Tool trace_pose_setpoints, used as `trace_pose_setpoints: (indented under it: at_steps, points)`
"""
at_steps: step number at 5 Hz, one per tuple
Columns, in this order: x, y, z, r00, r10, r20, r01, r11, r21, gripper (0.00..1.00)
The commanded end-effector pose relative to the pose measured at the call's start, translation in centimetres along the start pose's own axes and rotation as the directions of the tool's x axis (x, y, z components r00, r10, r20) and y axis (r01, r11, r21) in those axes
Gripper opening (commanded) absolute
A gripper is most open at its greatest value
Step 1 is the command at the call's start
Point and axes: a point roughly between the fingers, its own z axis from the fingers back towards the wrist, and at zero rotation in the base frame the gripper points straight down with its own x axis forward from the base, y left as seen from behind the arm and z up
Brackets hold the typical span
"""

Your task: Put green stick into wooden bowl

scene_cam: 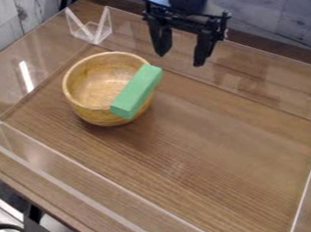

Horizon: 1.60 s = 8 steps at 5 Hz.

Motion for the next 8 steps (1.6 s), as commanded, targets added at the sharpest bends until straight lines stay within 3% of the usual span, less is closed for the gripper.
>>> trace_pose_setpoints:
  at_steps: [1,2,3,5,7,8]
  points:
    - [0.3,0.7,3.0,0.994,0.005,0.107,-0.006,1.000,0.007,1.00]
    - [-0.8,1.5,3.2,0.993,-0.002,0.116,0.001,1.000,0.014,1.00]
    - [-0.4,0.8,3.0,0.991,0.003,0.131,-0.005,1.000,0.013,1.00]
    - [0.1,-0.4,1.2,0.993,0.005,0.118,-0.007,1.000,0.018,1.00]
    - [0.3,2.0,1.5,0.989,0.024,0.145,-0.029,0.999,0.035,1.00]
    - [1.0,1.5,1.3,0.987,0.032,0.155,-0.037,0.999,0.033,1.00]
